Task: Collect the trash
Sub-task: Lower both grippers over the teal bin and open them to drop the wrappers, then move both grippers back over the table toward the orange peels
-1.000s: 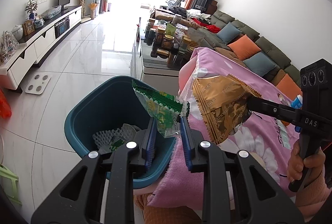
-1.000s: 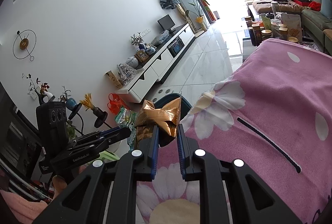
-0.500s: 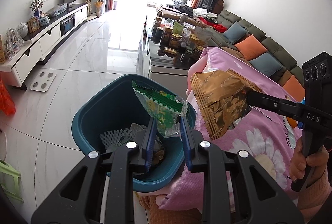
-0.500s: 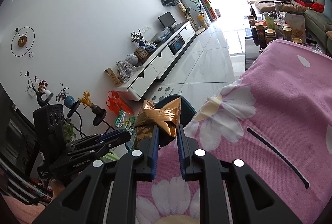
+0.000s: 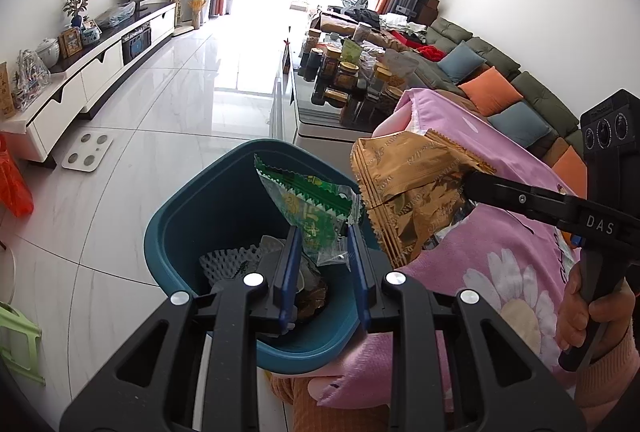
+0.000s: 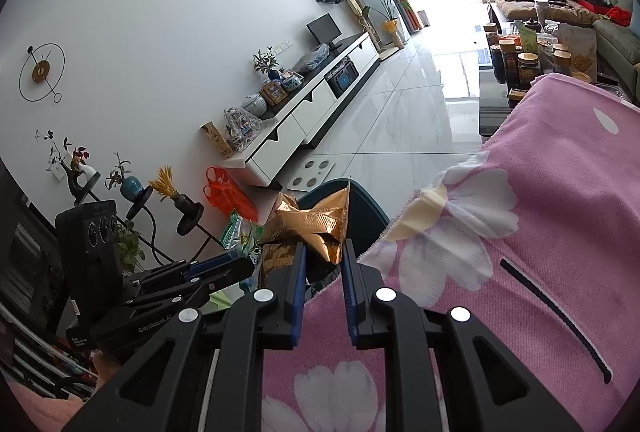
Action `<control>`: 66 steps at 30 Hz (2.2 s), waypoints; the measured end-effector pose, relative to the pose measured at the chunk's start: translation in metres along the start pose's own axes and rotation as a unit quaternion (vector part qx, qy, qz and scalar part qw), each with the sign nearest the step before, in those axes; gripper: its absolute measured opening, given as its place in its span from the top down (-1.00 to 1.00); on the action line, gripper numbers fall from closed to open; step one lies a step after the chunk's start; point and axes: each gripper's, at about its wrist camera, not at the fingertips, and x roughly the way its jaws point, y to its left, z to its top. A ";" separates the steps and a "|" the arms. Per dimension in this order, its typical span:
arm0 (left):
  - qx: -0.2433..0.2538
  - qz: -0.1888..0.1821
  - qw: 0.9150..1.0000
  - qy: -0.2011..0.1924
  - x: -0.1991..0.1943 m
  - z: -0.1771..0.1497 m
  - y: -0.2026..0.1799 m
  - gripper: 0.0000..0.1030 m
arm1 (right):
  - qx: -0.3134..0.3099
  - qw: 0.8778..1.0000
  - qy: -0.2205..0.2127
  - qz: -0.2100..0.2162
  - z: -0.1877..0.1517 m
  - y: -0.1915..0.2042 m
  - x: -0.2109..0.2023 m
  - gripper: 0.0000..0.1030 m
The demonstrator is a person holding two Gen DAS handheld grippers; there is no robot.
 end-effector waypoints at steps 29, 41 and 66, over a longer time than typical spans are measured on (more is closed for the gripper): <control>-0.025 0.038 0.998 0.043 0.045 -0.006 0.029 0.53 | -0.014 0.997 0.061 -0.043 0.013 0.014 0.065 0.58; -0.048 0.052 0.996 0.047 0.059 -0.005 0.039 0.10 | -0.014 0.996 0.075 -0.045 0.015 0.016 0.076 0.35; 0.202 -0.230 0.951 0.043 0.023 -0.054 -0.213 -0.28 | 0.063 0.977 -0.106 -0.176 -0.065 -0.075 -0.186 0.06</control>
